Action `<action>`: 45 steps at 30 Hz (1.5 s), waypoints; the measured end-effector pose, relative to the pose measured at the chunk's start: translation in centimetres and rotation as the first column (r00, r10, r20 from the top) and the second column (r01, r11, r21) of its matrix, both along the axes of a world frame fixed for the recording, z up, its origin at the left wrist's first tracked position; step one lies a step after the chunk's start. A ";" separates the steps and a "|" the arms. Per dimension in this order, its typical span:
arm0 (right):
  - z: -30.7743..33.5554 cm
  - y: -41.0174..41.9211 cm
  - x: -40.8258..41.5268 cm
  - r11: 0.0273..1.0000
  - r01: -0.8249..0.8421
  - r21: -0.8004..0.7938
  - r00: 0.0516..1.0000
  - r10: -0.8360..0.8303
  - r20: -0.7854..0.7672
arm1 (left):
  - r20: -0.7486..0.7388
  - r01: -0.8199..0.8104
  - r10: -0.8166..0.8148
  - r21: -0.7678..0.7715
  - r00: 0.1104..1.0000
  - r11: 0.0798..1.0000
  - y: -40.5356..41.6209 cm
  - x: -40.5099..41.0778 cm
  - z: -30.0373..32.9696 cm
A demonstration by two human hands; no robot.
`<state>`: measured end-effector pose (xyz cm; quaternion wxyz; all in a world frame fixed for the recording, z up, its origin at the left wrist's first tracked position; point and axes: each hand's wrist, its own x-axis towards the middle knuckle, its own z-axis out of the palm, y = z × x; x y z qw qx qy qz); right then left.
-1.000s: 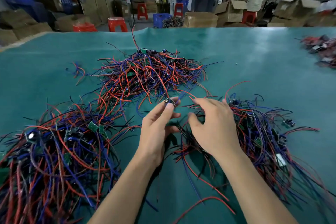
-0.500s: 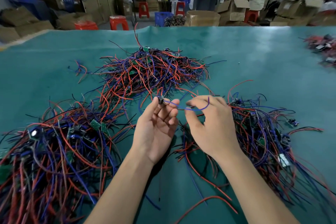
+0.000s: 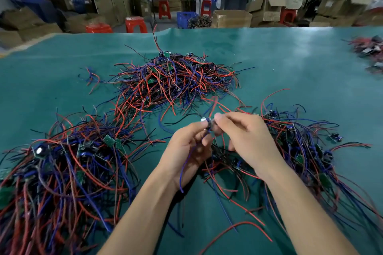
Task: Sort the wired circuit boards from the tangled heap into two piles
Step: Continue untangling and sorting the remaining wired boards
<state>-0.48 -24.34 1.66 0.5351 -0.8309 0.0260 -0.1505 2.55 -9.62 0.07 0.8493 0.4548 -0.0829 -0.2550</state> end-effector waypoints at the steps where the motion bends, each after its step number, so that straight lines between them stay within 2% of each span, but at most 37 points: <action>1: -0.1 0.2 0.0 0.990 -0.038 0.139 0.999 0.041 -0.020 | 0.063 0.029 -0.031 0.033 0.998 0.999 0.0 -0.2 0.0; 4: 0.0 0.3 0.1 0.910 -0.064 0.411 0.993 0.098 -0.062 | 0.170 0.088 -0.100 0.077 0.980 0.993 0.0 -0.7 -0.2; 8: 0.3 -0.3 0.2 0.832 0.006 0.555 0.997 0.040 -0.072 | 0.180 0.087 -0.101 0.085 0.979 0.993 -0.2 -0.7 -0.3; 10: 0.3 -0.6 0.2 0.829 0.005 0.559 0.997 0.038 -0.065 | 0.184 0.077 -0.091 0.082 0.979 0.994 -0.3 -0.7 -0.3; 12: 0.1 -0.6 0.2 0.878 -0.004 0.478 0.999 0.027 -0.041 | 0.184 0.086 -0.100 0.087 0.978 0.993 -0.3 -0.6 -0.4; 14: -0.2 -1.0 0.5 0.933 0.073 0.352 0.997 -0.082 0.010 | 0.189 0.106 -0.121 0.088 0.974 0.990 -0.2 -0.6 -0.4; 16: -0.1 -1.9 0.7 0.914 0.190 0.359 0.972 -0.225 0.059 | 0.202 0.120 -0.137 0.095 0.970 0.988 -0.2 -0.6 -0.4; 20: -0.1 -3.8 1.0 0.849 0.418 0.323 0.835 -0.499 0.231 | 0.227 0.154 -0.178 0.120 0.957 0.981 -0.3 -0.7 -0.5; 24: 0.8 -5.8 0.7 0.637 0.542 0.548 0.608 -0.748 0.268 | 0.229 0.192 -0.202 0.067 0.952 0.979 -0.1 -0.5 -0.8; 26: 1.5 -6.1 0.2 0.548 0.632 0.548 0.473 -0.833 0.287 | 0.216 0.144 -0.145 0.022 0.965 0.989 0.0 -0.3 -0.8; 27: 1.7 -5.8 0.0 0.546 0.664 0.511 0.437 -0.838 0.327 | 0.212 0.108 -0.107 0.009 0.971 0.994 0.0 -0.2 -0.9; 28: 1.9 -5.1 -0.2 0.583 0.682 0.441 0.447 -0.810 0.379 | 0.211 0.076 -0.075 0.005 0.975 0.997 -0.1 0.0 -1.0; 29: 2.1 -3.9 -0.4 0.660 0.679 0.321 0.514 -0.740 0.433 | 0.217 0.050 -0.051 0.009 0.975 0.999 -0.1 0.0 -1.1; 30: 2.2 -2.6 -0.6 0.751 0.640 0.162 0.630 -0.634 0.448 | 0.228 0.030 -0.033 0.019 0.973 0.999 -0.1 0.1 -1.3; 32: 1.9 -0.4 -0.8 0.902 0.417 -0.112 0.875 -0.366 0.315 | 0.251 0.022 -0.032 0.042 0.967 0.999 -0.1 0.1 -1.5; 33: 1.7 0.4 -0.8 0.944 0.282 -0.168 0.942 -0.240 0.235 | 0.264 0.027 -0.040 0.053 0.964 0.998 -0.1 0.1 -1.5; 34: 1.4 1.0 -0.8 0.963 0.189 -0.194 0.970 -0.152 0.192 | 0.275 0.032 -0.050 0.068 0.960 0.997 -0.1 0.0 -1.5; 36: 1.1 1.1 -0.8 0.978 0.112 -0.175 0.977 -0.076 0.201 | 0.283 0.041 -0.065 0.090 0.957 0.995 -0.1 0.0 -1.4; 39: 1.3 0.5 -0.7 0.985 0.151 -0.086 0.944 -0.118 0.309 | 0.290 0.079 -0.105 0.098 0.951 0.992 -0.1 -0.2 -0.9; 42: 2.2 -1.1 -0.3 0.959 0.284 0.009 0.869 -0.262 0.419 | 0.322 0.086 -0.141 0.179 0.936 0.980 -0.2 -0.4 -0.7; 45: 4.6 -2.4 -0.2 0.883 0.364 0.296 0.744 -0.467 0.479 | 0.329 0.043 -0.114 0.216 0.937 0.976 -0.5 -0.7 -0.6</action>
